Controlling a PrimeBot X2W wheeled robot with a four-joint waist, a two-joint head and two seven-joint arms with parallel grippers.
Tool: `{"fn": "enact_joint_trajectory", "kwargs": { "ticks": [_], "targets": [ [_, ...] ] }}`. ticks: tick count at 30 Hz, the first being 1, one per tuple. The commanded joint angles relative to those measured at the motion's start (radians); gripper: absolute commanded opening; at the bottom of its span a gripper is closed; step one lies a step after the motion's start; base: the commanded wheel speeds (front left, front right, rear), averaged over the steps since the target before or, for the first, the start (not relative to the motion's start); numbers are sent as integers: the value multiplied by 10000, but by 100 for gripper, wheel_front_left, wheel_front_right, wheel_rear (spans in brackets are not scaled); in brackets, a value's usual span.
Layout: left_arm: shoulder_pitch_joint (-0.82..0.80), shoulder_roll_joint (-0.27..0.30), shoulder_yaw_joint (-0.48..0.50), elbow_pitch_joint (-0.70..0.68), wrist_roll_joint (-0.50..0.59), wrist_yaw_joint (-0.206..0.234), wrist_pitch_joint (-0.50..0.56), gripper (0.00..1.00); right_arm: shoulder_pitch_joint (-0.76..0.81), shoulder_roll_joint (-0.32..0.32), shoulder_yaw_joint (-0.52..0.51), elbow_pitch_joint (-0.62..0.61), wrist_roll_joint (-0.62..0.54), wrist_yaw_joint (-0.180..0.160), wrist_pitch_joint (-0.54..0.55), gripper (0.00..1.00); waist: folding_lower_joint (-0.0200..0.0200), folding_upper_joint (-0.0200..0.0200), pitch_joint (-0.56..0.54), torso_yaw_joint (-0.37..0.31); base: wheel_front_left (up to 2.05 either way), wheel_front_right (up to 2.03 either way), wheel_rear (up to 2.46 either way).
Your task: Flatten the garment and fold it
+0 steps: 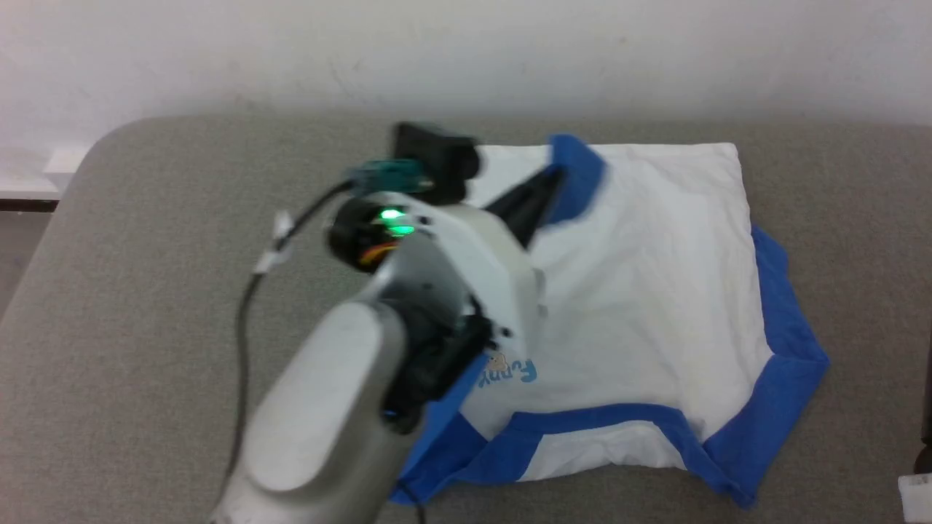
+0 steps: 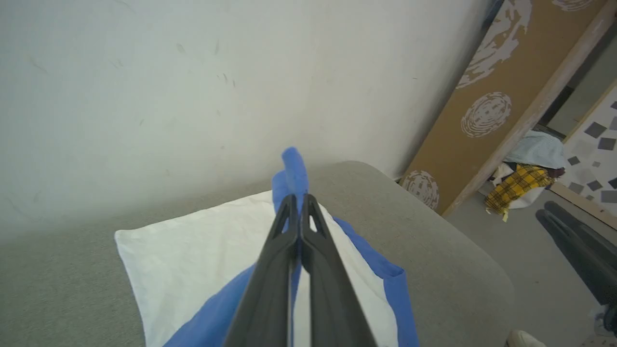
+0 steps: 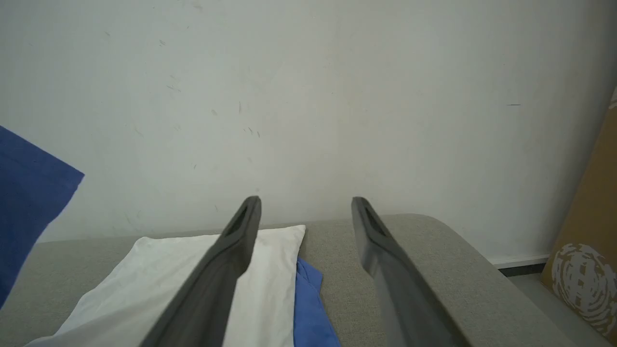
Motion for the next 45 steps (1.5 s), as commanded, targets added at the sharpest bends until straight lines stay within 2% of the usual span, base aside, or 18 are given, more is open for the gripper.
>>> {"fn": "enact_joint_trajectory", "kwargs": {
  "ticks": [1,4,7,8,15,21,28,36,37,38,45],
  "targets": [
    [-400,-300,-383,505,32,-112,-287,0,-209,29,-46,-73,-62,-9,39,100,-1,0,253,-248,0,0,0],
    [-870,-573,-1181,1377,-169,-57,-861,0,-357,29,-15,-55,-43,-9,71,100,-1,0,557,-545,0,0,0],
    [-1247,-610,-2333,1888,-1044,291,-1607,0,-500,-25,50,48,31,-9,72,100,-1,0,905,-885,0,0,0],
    [-1247,-610,-2333,1888,-1044,291,-1607,0,-500,-25,50,48,31,-9,72,100,-1,0,905,-885,0,0,0],
    [-2300,-616,-5480,3229,-2527,1087,-3071,0,-935,-377,145,388,377,-9,-111,100,-1,0,1907,-1707,0,0,0],
    [-2779,-617,-7393,4628,-3480,1511,-3592,0,-1240,-625,339,820,676,-9,-346,100,-1,0,2608,-2217,0,0,0],
    [-2596,-617,-7875,6086,-3587,1790,-3189,0,-1559,-845,638,1281,856,-9,-626,100,-1,0,2897,-2536,0,0,0],
    [-1932,-618,-7892,6457,-3556,1896,-2824,0,-1705,-1087,811,1816,972,-9,-803,100,-1,0,2662,-2434,0,0,0],
    [-1895,-618,-7892,6391,-3636,1910,-2880,31,-1689,-1092,811,1833,957,-9,-799,100,-1,0,2591,-2382,0,0,0],
    [-1878,-618,-7892,6305,-3745,1930,-2969,100,-1664,-1092,807,1840,933,-9,-791,100,-1,0,2502,-2321,0,0,0],
    [-2169,-618,-7892,5544,-4702,1921,-3977,100,-1360,-1012,763,1671,729,-9,-628,100,-1,0,1783,-1702,0,0,0]
  ]
}}
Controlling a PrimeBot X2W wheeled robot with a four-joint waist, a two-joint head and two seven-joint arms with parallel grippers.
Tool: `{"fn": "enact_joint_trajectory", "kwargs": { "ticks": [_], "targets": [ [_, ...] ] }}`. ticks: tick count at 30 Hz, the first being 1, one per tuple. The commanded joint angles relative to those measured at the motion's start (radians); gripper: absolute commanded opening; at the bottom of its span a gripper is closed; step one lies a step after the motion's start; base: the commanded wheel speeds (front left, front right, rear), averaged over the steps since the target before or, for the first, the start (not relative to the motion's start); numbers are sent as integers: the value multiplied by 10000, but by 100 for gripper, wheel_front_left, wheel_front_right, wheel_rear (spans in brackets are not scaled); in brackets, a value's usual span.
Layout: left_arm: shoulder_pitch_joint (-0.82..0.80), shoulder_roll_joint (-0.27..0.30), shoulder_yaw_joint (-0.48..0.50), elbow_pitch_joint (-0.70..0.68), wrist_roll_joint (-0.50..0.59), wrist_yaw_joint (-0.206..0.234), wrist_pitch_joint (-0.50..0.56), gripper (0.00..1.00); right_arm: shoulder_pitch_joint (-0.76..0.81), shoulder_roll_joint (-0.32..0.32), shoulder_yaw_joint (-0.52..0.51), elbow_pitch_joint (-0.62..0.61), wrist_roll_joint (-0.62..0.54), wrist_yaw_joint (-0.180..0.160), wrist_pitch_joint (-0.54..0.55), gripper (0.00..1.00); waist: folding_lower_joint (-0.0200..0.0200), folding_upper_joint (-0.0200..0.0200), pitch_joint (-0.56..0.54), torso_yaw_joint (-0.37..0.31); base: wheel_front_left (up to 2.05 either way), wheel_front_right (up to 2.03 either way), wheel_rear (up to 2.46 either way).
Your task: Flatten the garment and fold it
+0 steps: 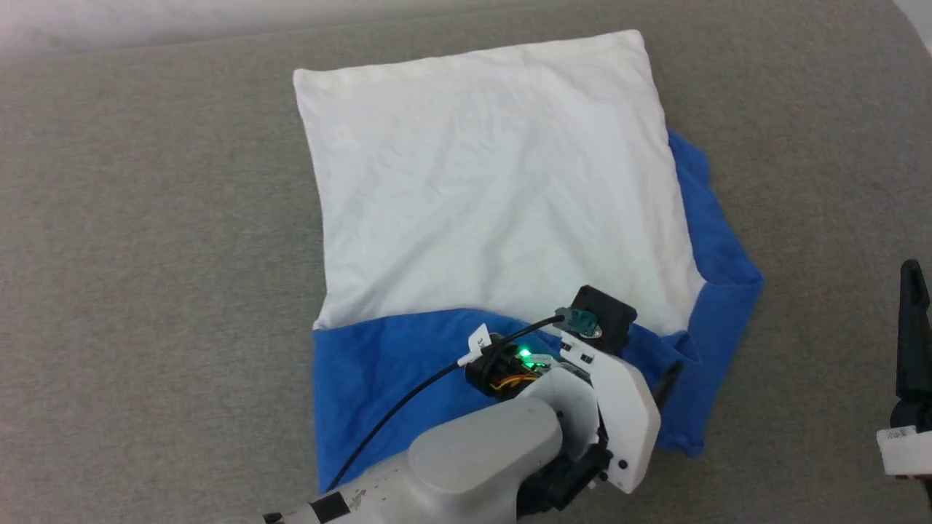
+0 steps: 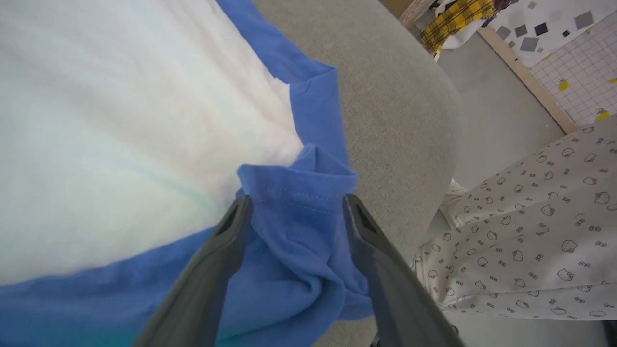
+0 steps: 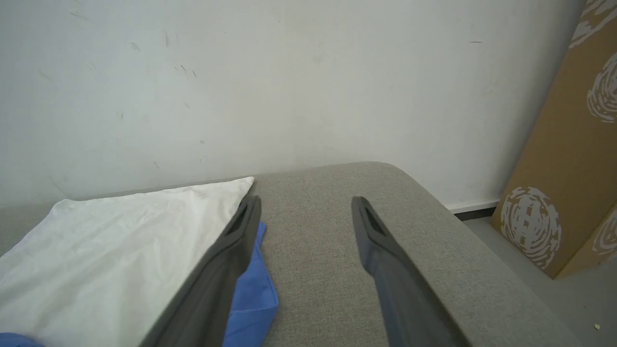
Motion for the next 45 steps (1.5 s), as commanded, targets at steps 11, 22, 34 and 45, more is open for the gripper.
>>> {"fn": "enact_joint_trajectory", "kwargs": {
  "ticks": [11,22,34,45],
  "targets": [
    [-1690,45,833,-480,-1185,233,-3016,100,638,489,-44,-679,-511,-9,407,100,1,-1,-1296,1597,0,0,0],
    [37,2960,4235,-3169,1133,1557,-3805,100,1009,833,45,-951,-686,-9,574,100,1,-1,-1570,2143,0,0,0],
    [5200,4505,6621,-7280,3041,2644,-3808,100,1183,1006,439,-824,-669,-9,560,100,1,-1,-1683,2431,0,0,0],
    [9024,2743,9134,-7465,4738,1340,-3809,100,1506,1061,563,-520,-414,-9,450,100,1,-1,-1701,2392,0,0,0]
  ]
}}
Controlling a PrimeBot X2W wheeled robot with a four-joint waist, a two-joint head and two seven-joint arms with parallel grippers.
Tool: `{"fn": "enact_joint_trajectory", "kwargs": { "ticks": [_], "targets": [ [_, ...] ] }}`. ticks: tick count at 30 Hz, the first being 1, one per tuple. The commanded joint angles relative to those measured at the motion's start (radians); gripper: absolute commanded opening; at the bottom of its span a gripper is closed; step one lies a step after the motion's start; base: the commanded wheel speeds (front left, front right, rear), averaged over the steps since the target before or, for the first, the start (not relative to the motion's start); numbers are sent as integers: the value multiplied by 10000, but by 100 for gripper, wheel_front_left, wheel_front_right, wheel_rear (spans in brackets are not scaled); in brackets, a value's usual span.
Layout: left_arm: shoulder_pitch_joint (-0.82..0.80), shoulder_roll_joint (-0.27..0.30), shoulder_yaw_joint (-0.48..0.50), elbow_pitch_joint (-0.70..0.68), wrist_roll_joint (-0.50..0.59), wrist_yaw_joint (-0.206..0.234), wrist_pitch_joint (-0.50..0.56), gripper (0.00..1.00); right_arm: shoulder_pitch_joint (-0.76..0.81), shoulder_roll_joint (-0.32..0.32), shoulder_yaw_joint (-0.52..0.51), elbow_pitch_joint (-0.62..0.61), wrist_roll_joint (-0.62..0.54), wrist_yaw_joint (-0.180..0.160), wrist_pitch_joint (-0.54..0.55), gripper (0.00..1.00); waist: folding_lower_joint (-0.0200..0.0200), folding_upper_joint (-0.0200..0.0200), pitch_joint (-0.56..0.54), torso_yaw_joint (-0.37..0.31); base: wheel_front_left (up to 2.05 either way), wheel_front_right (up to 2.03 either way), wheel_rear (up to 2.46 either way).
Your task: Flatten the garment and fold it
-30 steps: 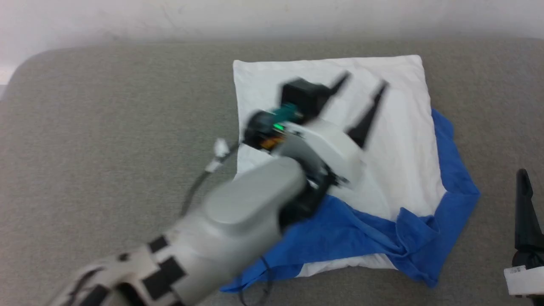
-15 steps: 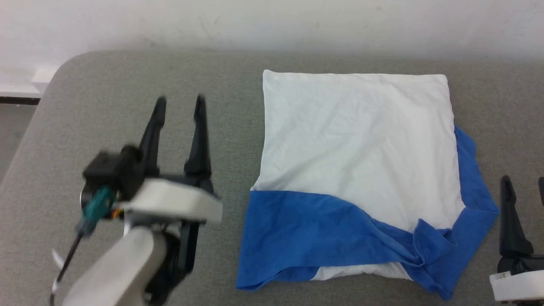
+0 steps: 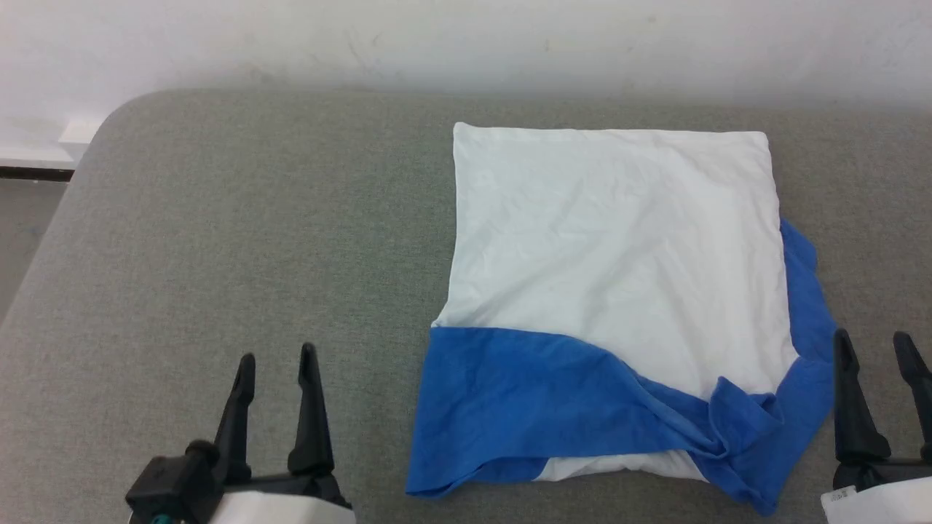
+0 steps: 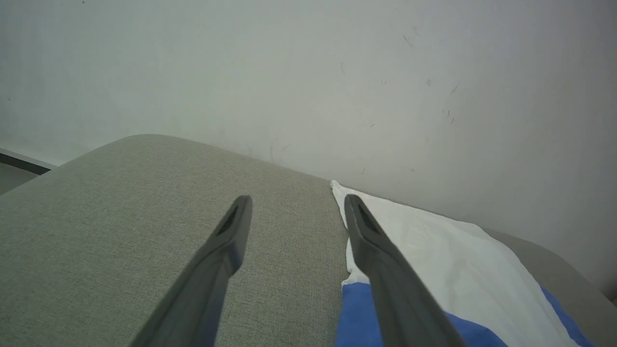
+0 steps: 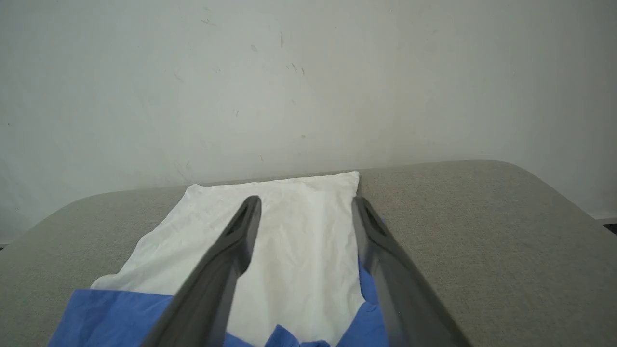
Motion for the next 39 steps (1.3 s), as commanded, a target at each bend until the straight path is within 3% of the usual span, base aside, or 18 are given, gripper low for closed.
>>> {"fn": "enact_joint_trajectory", "kwargs": {
  "ticks": [1,6,11,12,17,21,27,39],
  "targets": [
    [310,-268,353,46,249,-278,-47,100,117,40,-38,85,115,-9,-72,100,0,-1,4,-1,0,0,0],
    [534,-840,930,135,785,-1040,-47,100,-209,-63,-326,130,359,-9,142,100,0,-1,211,17,0,0,0],
    [238,-1316,1198,134,1268,-1533,-47,100,-1624,-1541,-390,165,967,-9,1043,100,0,-1,764,-93,0,0,0],
    [238,-1316,1198,134,1268,-1533,-47,100,-1624,-1541,-390,165,967,-9,1043,100,0,-1,764,-93,0,0,0],
    [-132,-1722,1241,100,1692,-1865,-47,100,-3401,-2964,-352,841,2142,-9,2453,100,0,-1,1476,-190,0,0,0],
    [-497,-2018,1232,22,2033,-2015,-47,100,-4661,-3778,-327,1972,2669,-9,3606,100,0,-1,2090,-190,0,0,0],
    [-979,-2329,1014,-52,2528,-2183,-47,100,-5706,-4905,53,3554,2464,-9,5083,100,0,-1,2908,36,0,0,0],
    [-1425,-2689,683,-35,2965,-2243,-47,100,-6380,-5950,975,5087,2638,-9,5004,100,0,-1,3906,677,0,0,0]
  ]
}}
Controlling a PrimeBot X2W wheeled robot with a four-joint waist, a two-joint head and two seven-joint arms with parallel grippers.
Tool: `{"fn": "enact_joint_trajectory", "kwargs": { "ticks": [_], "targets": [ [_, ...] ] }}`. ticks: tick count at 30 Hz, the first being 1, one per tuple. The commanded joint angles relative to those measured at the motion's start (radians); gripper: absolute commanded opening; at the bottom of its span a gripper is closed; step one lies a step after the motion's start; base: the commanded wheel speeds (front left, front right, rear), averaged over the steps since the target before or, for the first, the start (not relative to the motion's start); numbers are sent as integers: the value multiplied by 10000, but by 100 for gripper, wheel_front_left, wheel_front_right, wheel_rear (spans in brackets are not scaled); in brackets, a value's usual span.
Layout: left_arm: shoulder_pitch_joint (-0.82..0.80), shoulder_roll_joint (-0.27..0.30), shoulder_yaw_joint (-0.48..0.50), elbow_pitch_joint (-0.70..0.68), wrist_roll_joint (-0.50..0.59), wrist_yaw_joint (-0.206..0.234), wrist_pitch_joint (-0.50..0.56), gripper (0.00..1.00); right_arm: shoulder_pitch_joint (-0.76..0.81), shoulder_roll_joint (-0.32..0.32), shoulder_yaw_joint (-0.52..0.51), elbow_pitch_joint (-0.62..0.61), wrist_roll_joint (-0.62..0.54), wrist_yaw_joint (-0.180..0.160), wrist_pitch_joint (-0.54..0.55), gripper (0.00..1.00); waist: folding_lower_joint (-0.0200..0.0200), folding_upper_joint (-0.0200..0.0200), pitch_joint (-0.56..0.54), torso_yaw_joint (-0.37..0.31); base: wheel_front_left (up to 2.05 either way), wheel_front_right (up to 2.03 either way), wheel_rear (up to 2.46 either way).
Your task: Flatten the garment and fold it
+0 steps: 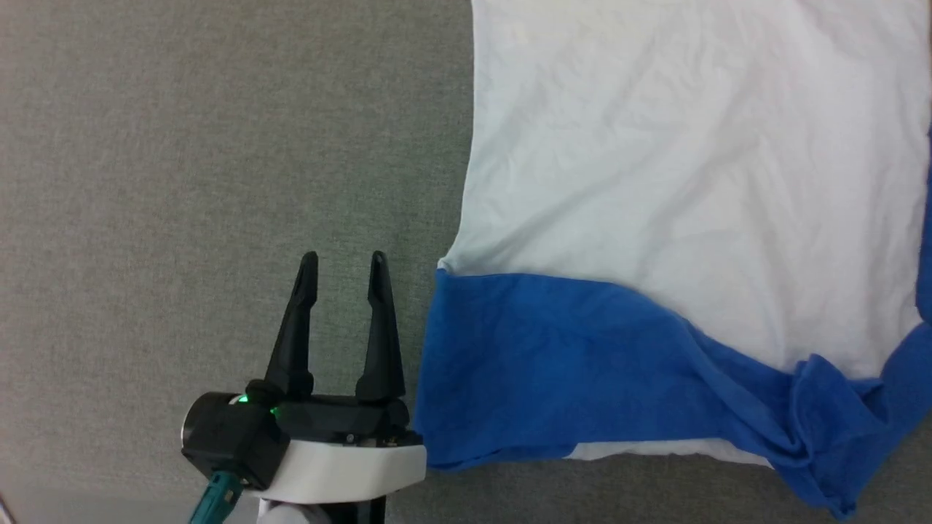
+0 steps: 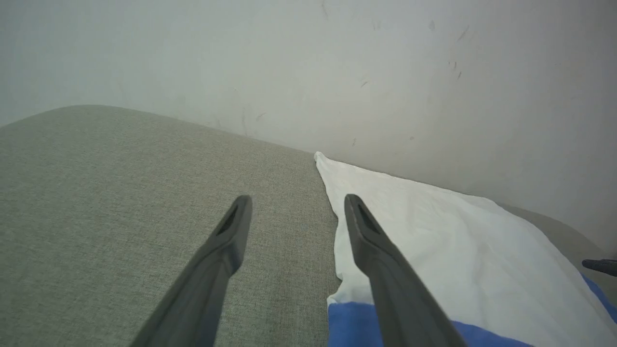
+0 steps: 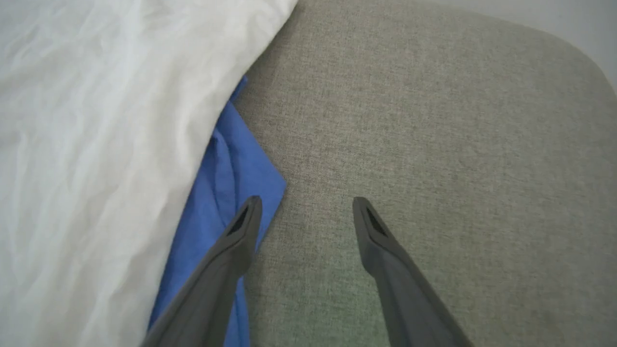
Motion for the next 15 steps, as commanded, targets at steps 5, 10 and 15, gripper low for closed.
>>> {"fn": "enact_joint_trajectory", "kwargs": {
  "ticks": [5,10,15],
  "targets": [
    [-344,-92,-91,-43,197,-39,-47,100,-292,-274,412,290,180,-9,-242,100,-1,-1,541,459,0,0,0],
    [-436,-126,-135,-23,222,-21,-47,100,-351,-488,814,529,361,-9,-195,0,-1,-1,683,577,0,0,0],
    [-465,-142,-48,42,213,1,-47,100,-383,-626,1041,726,470,-9,-323,0,-1,-1,585,505,0,0,0]
  ]
}}
